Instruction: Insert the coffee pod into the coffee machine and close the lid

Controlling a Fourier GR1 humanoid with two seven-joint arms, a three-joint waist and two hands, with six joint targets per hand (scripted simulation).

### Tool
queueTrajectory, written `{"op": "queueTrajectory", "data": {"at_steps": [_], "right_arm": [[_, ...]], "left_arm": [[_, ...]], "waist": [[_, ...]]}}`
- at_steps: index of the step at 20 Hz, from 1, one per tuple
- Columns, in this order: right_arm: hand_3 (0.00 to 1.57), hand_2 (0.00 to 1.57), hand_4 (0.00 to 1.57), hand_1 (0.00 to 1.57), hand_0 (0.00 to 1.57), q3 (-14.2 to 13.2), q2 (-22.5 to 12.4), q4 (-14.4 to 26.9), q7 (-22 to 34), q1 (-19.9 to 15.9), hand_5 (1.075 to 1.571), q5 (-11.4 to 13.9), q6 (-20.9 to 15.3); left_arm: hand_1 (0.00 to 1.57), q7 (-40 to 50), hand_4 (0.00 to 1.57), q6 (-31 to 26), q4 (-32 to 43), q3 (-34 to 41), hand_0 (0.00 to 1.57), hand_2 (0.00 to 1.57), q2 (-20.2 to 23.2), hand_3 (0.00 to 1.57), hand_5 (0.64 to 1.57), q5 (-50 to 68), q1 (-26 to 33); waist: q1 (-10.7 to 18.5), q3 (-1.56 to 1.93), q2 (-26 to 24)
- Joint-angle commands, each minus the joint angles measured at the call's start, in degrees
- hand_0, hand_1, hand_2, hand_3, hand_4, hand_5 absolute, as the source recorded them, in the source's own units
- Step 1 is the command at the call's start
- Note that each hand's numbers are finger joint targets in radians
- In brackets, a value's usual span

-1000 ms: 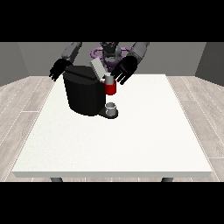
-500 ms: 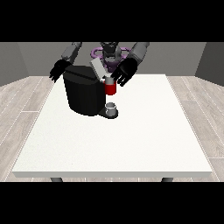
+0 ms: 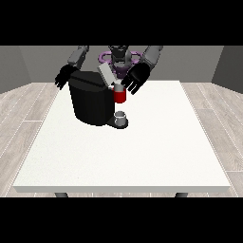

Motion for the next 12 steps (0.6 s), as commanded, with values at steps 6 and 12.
{"op": "queueTrajectory", "data": {"at_steps": [6, 12], "right_arm": [[0.00, 0.00, 0.41, 0.00, 0.00, -2.70, -2.40, 0.27, -0.38, -0.35, 1.571, -1.99, 1.50], [0.00, 0.00, 0.36, 0.00, 0.00, -0.27, -0.39, 0.43, -0.15, 1.78, 1.571, 0.54, -0.66]], "left_arm": [[1.02, -4.52, 0.37, 0.62, -0.30, -0.57, 1.02, 1.09, 1.77, 0.90, 1.571, -1.35, 2.38], [0.00, -2.89, 0.00, -3.89, 0.81, -3.09, 0.00, 0.00, 3.69, 0.00, 1.571, -4.22, 0.83]], "waist": [[1.10, -0.10, 0.79], [0.33, -0.08, -0.56]]}}
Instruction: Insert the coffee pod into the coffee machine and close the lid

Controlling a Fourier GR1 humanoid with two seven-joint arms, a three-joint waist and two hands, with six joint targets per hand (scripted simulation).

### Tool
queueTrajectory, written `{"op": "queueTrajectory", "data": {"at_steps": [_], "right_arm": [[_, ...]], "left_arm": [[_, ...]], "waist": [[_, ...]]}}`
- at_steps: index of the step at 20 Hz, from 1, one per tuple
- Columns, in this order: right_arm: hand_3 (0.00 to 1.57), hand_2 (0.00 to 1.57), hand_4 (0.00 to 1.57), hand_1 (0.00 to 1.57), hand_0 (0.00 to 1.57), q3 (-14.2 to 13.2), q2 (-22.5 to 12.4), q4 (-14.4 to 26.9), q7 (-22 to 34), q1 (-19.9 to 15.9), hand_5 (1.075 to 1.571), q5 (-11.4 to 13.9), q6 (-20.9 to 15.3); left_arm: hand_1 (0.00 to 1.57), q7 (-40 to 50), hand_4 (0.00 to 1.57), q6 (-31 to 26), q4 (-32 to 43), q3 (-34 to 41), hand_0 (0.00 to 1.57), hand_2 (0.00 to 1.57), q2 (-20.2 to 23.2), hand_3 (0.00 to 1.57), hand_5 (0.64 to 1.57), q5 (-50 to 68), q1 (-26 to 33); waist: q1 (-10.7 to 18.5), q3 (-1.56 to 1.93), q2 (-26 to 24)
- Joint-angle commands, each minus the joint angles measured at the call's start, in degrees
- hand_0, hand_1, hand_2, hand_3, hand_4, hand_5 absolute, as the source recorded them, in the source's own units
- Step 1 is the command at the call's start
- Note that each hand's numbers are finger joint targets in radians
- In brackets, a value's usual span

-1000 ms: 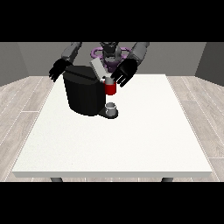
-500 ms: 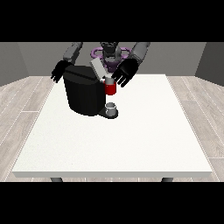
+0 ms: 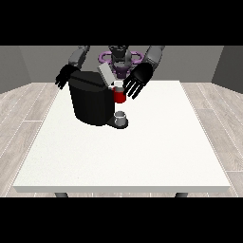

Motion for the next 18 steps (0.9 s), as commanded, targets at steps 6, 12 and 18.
{"op": "queueTrajectory", "data": {"at_steps": [6, 12, 18], "right_arm": [[0.00, 0.00, 0.38, 0.00, 0.00, -1.53, -1.53, 2.07, -0.02, 2.23, 1.571, -1.02, 1.31], [0.00, 0.00, 0.38, 0.00, 0.00, -3.38, -1.46, 4.97, -1.84, 1.42, 1.571, -2.62, 1.72], [0.00, 0.00, 0.43, 0.00, 0.00, -1.15, 0.14, 1.42, -2.98, 5.52, 1.571, -2.07, 1.67]], "left_arm": [[0.00, 2.61, 0.00, -1.41, -0.13, -2.17, 0.00, 0.00, -2.61, 0.00, 1.571, -2.40, 1.95], [0.00, 4.24, 0.00, -4.24, -1.63, -1.98, 0.00, 0.00, -4.07, 0.00, 1.571, -1.84, 0.31], [0.00, 0.77, 0.00, -3.95, -1.60, 1.05, 0.00, 0.00, -2.04, 0.00, 1.571, 0.31, 3.14]], "waist": [[0.91, -0.10, -4.10], [3.28, -0.07, -5.85], [3.10, -0.11, -7.58]]}}
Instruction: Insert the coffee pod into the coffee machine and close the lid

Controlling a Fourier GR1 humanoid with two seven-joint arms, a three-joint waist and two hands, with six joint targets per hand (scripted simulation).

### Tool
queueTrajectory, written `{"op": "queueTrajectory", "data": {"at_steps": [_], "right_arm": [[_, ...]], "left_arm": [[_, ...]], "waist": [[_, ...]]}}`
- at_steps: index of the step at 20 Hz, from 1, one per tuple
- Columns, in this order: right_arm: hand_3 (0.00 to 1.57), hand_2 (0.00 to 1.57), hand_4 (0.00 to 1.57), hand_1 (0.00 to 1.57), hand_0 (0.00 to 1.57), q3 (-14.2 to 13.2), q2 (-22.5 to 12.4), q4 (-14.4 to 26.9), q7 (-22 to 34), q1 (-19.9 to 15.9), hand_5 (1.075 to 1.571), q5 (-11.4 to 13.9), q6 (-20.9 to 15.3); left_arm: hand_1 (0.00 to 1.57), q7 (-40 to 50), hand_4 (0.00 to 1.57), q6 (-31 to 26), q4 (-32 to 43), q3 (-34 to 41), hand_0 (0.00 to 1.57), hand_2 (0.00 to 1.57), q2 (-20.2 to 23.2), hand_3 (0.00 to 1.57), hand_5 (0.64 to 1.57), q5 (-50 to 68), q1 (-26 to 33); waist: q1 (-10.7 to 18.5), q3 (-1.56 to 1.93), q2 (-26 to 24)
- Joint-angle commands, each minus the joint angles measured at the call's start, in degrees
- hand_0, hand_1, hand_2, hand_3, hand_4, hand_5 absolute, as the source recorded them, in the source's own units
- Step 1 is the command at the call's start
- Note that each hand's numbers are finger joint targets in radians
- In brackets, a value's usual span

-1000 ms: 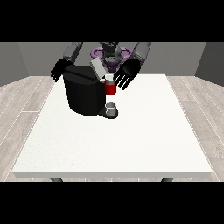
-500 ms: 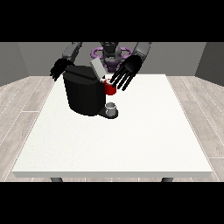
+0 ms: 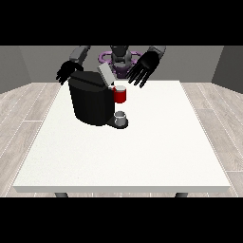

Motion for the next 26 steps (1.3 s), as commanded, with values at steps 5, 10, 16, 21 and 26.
{"op": "queueTrajectory", "data": {"at_steps": [5, 10, 16, 21, 26], "right_arm": [[0.00, 0.00, 0.40, 0.00, 0.00, -0.24, 1.13, -1.51, 1.11, 5.50, 1.571, -1.04, -0.61], [0.00, 0.00, 0.36, 0.00, 0.00, 0.19, -2.82, -2.21, 0.07, 8.12, 1.571, 0.67, 2.07], [0.00, 0.00, 0.26, 0.00, 0.00, 2.41, -3.65, -6.71, 6.18, 6.76, 1.571, -1.16, 5.64], [0.00, 0.00, 0.00, 0.00, 0.00, -0.87, -8.92, -6.72, 8.28, 3.26, 1.571, -2.75, 8.74], [0.00, 0.00, 0.00, 0.00, 0.00, 1.40, -7.89, -6.00, 7.03, 2.64, 1.571, -0.43, 8.77]], "left_arm": [[0.00, 1.09, 0.00, -0.86, 0.46, 8.81, 0.00, 0.00, -6.02, 0.00, 1.571, 10.52, 5.78], [0.00, -2.91, 0.24, 1.60, -0.30, 15.20, 0.00, 0.00, -13.45, 0.00, 1.571, 19.34, 12.71], [0.00, -5.07, 0.00, 1.27, -0.75, 15.40, 0.00, 0.00, -18.42, 0.00, 1.571, 21.94, 22.02], [0.00, -3.57, 0.09, -0.97, -3.22, 16.11, 0.00, 0.00, -21.27, 0.00, 1.571, 25.70, 25.12], [0.00, -4.60, 0.00, -3.82, -7.00, 16.33, 0.00, 0.00, -22.52, 0.00, 1.571, 29.49, 29.23]], "waist": [[3.94, -0.06, -9.87], [7.56, -0.11, -14.37], [12.16, -0.07, -22.17], [17.29, -0.02, -23.57], [20.46, -0.01, -21.77]]}}
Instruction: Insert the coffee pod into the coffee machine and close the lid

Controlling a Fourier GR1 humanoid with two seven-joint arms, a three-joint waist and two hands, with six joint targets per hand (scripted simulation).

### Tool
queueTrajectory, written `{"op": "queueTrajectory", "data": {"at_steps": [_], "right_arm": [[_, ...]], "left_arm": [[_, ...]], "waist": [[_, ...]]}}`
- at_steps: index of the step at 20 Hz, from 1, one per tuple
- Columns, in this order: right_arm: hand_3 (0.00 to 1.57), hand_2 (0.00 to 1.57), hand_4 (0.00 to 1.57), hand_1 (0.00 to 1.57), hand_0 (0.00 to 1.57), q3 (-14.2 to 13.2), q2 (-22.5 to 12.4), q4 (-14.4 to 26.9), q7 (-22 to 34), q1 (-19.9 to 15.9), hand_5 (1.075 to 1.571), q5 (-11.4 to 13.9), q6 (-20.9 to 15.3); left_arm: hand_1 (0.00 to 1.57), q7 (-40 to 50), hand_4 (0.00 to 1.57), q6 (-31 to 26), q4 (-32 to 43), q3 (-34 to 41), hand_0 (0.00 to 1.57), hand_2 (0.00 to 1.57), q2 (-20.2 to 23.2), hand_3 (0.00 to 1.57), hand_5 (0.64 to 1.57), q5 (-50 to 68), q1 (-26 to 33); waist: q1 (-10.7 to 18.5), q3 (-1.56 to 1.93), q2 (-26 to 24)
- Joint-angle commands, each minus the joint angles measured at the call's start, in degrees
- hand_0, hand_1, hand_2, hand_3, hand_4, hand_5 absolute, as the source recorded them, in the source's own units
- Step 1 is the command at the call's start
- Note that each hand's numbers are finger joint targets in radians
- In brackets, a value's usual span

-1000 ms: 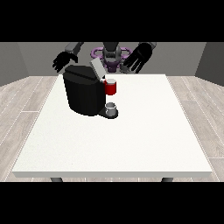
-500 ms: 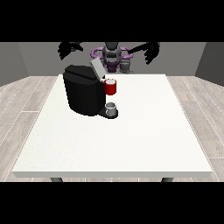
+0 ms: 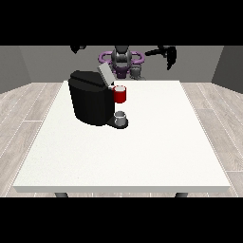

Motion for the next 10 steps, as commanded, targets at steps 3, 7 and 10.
{"op": "queueTrajectory", "data": {"at_steps": [3, 7, 10], "right_arm": [[0.00, 0.00, 0.14, 0.00, 0.00, -0.58, -3.29, 1.85, 0.58, -3.47, 1.571, 0.15, 3.63], [0.00, 0.00, 0.16, 0.00, 0.00, 0.65, -2.14, 2.33, -0.78, -5.00, 1.571, 1.68, 3.75], [0.00, 0.00, 0.12, 0.00, 0.00, 1.81, -0.64, 3.70, -0.19, -3.86, 1.571, 2.87, 3.27]], "left_arm": [[0.00, 1.47, 0.06, -1.07, -5.17, -1.03, 0.00, 0.00, -4.17, 0.00, 1.571, 4.38, 3.89], [0.00, 2.55, 0.00, -2.11, -10.08, -1.78, 0.00, 0.00, -2.79, 0.00, 1.571, 7.39, 7.29], [0.00, 6.17, 0.09, -4.24, -15.94, -3.48, 0.00, 0.00, -2.62, 0.00, 1.571, 9.35, 11.38]], "waist": [[4.22, 0.03, 0.81], [4.02, 0.03, 3.06], [5.14, 0.04, 1.71]]}}
